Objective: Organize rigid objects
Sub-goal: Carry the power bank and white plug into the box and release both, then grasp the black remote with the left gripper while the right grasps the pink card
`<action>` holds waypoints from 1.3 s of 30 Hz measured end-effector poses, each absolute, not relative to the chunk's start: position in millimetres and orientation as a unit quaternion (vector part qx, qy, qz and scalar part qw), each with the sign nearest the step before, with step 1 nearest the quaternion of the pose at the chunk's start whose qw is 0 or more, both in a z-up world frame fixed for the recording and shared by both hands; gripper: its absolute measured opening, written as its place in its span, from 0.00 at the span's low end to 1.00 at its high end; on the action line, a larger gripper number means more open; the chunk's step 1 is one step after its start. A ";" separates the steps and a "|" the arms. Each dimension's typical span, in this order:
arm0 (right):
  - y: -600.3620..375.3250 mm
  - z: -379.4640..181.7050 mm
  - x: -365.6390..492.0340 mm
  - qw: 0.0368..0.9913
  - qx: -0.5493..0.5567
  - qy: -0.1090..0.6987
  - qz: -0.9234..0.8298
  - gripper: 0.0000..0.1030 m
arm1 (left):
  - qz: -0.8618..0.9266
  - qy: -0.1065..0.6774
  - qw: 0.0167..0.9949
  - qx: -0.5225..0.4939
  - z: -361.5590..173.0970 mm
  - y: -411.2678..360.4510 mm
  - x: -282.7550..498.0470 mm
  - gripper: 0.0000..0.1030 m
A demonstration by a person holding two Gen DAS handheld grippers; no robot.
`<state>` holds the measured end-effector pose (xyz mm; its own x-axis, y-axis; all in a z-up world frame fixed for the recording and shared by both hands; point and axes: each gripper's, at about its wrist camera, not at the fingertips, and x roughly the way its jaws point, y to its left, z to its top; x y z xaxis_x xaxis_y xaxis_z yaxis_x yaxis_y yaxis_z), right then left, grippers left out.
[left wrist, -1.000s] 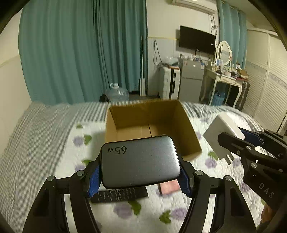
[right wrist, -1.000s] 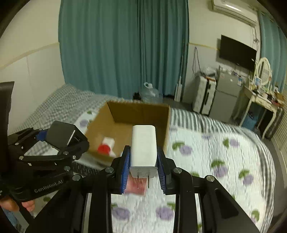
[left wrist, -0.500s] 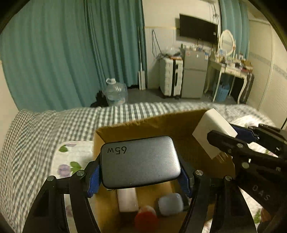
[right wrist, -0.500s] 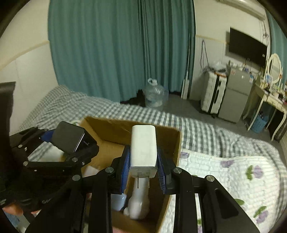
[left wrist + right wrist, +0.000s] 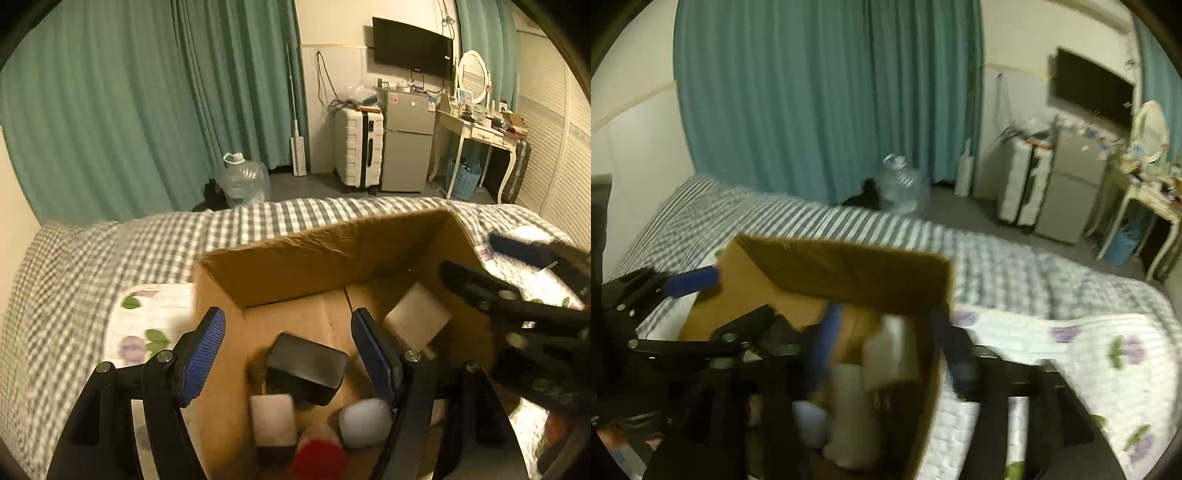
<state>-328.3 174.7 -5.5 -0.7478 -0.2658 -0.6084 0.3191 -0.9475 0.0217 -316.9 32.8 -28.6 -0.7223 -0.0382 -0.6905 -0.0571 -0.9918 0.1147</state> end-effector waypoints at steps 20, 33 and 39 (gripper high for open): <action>205.5 -9.9 -158.3 0.151 0.349 0.025 -0.924 1.00 | 0.916 0.066 0.008 -0.396 -50.1 -35.5 -158.1 0.71; 185.5 -100.9 -190.2 0.159 0.441 0.027 -0.883 1.00 | 0.867 0.199 0.058 -0.453 -162.3 -1.0 -179.6 0.71; 188.6 -116.2 -201.4 0.152 0.455 0.021 -0.877 1.00 | 0.854 0.257 0.090 -0.444 -176.8 14.5 -193.4 0.71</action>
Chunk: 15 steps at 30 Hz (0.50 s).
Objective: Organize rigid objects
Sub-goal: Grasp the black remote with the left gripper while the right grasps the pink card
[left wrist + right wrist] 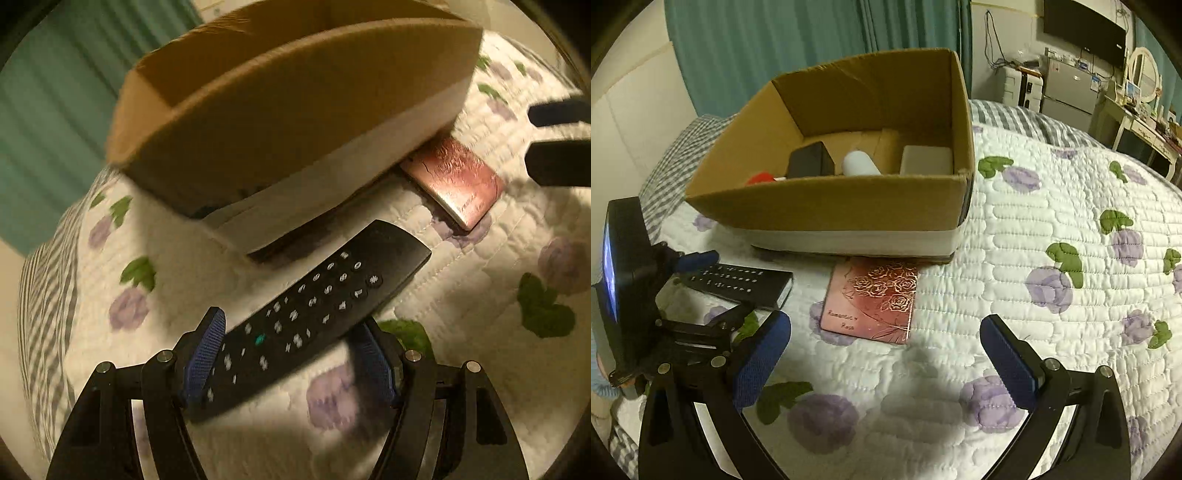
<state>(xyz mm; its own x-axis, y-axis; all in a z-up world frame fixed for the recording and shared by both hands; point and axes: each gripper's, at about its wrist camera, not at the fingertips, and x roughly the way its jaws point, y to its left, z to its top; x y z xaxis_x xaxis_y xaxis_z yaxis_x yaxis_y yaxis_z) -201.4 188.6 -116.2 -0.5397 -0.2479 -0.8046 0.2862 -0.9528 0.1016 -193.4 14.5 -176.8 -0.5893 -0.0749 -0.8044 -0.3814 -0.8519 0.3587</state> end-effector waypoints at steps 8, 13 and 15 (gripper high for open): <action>189.8 -119.0 -202.9 0.139 0.462 0.021 -0.876 1.00 | 0.852 0.242 0.128 -0.447 -168.7 20.2 -188.2 0.36; 186.6 -111.1 -195.2 0.139 0.452 0.034 -0.881 1.00 | 0.857 0.217 0.139 -0.447 -146.8 27.0 -159.6 0.23; 186.0 -106.1 -192.6 0.138 0.446 0.035 -0.883 1.00 | 0.860 0.185 0.144 -0.453 -134.1 27.4 -147.8 0.19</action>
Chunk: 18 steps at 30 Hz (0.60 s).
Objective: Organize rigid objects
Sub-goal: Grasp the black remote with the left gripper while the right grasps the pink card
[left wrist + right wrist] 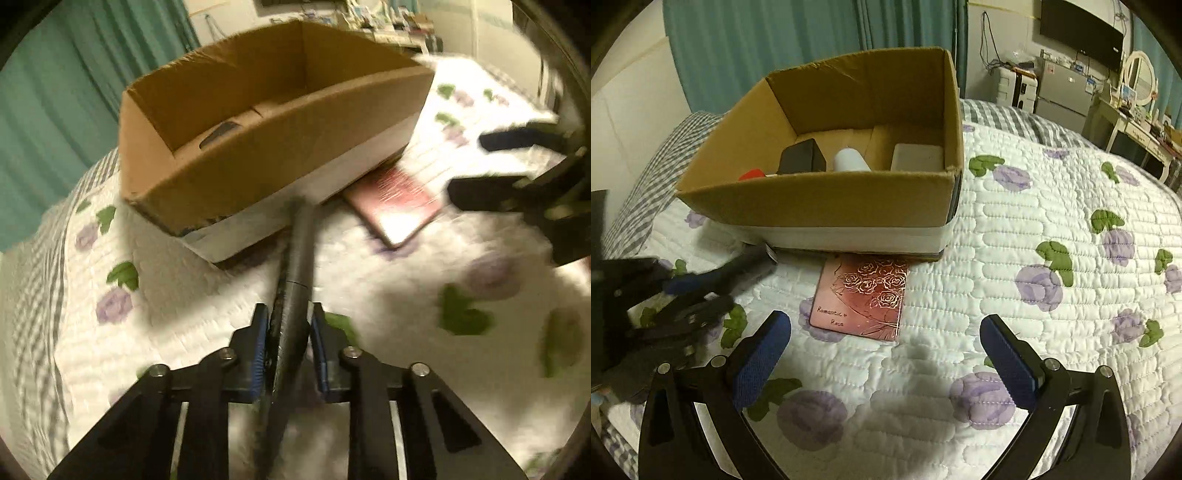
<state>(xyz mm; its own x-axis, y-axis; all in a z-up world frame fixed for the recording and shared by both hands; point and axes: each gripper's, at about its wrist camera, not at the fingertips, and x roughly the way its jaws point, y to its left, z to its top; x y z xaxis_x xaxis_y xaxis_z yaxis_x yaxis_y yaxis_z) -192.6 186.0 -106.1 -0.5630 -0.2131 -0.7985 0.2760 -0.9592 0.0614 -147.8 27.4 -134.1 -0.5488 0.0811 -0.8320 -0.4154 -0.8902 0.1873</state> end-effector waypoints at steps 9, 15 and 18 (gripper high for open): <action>178.7 -106.7 -189.0 0.147 0.447 0.048 -0.881 1.00 | 0.856 0.015 0.077 -0.510 -129.3 -2.4 -124.9 0.19; 170.7 -124.2 -203.9 0.142 0.462 0.057 -0.874 1.00 | 0.853 0.050 0.045 -0.517 -154.2 5.7 -151.0 0.22; 162.2 -134.9 -215.8 0.140 0.473 0.057 -0.868 1.00 | 0.856 0.062 0.037 -0.512 -160.9 11.9 -153.3 0.23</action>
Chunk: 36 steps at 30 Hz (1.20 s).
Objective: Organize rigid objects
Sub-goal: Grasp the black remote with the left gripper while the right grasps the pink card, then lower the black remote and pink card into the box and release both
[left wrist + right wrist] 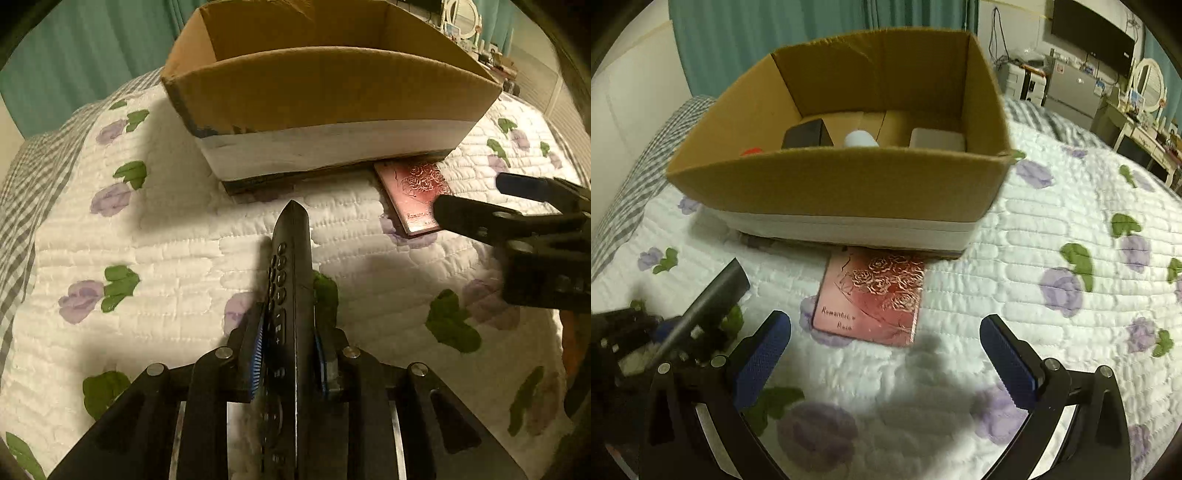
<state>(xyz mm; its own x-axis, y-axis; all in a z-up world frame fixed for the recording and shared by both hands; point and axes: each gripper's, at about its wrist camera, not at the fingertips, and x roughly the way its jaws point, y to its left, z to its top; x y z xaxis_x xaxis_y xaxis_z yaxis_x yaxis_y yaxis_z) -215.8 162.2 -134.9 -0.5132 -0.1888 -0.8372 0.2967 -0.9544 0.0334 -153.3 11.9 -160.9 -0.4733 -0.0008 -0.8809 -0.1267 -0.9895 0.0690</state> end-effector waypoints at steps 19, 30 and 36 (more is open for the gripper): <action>136.2 -147.6 -202.2 0.147 0.476 0.088 -0.863 0.71 | 0.878 -0.017 0.015 -0.478 -133.6 -9.8 -154.1 0.21; 140.6 -76.1 -153.4 0.163 0.429 0.077 -0.885 0.70 | 0.894 -0.026 0.023 -0.446 -91.8 -6.9 -133.9 0.21; 140.3 -17.0 -140.6 0.167 0.381 0.082 -0.905 0.70 | 0.914 -0.012 0.025 -0.405 -49.1 1.3 -124.9 0.21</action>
